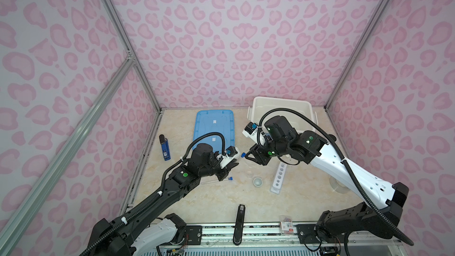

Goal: Organize the chemistry lab equipment
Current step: 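Reach the right gripper to the blue-capped tube and close on it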

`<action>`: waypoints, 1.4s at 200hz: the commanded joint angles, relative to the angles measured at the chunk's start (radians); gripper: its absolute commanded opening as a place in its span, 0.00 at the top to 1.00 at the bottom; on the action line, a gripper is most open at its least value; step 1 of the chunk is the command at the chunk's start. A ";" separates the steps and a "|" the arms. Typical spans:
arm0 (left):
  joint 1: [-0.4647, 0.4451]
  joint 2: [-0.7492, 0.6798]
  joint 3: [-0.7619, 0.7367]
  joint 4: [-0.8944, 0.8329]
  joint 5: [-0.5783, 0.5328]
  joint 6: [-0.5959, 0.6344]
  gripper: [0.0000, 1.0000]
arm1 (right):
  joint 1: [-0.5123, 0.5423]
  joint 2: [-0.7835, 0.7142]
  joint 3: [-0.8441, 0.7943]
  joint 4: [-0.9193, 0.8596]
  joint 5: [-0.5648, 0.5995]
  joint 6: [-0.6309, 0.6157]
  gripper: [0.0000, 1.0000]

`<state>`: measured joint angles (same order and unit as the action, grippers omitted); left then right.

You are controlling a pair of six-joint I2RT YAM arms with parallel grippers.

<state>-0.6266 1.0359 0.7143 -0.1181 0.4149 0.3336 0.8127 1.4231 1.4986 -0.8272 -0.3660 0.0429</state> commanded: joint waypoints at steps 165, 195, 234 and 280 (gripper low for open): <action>0.001 -0.026 -0.009 0.044 0.033 -0.016 0.86 | 0.009 0.070 -0.021 0.077 -0.027 0.009 0.61; 0.001 -0.025 -0.012 0.046 0.037 -0.017 0.86 | 0.009 0.072 -0.021 0.080 -0.028 0.011 0.63; 0.001 -0.025 -0.009 0.045 0.039 -0.018 0.87 | 0.009 0.071 -0.021 0.088 -0.022 0.019 0.64; 0.001 -0.021 -0.008 0.044 0.044 -0.018 0.88 | 0.009 0.074 -0.026 0.097 -0.034 0.025 0.69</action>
<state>-0.6266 1.0161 0.7052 -0.0998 0.4454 0.3157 0.8200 1.4887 1.4734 -0.7540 -0.3920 0.0605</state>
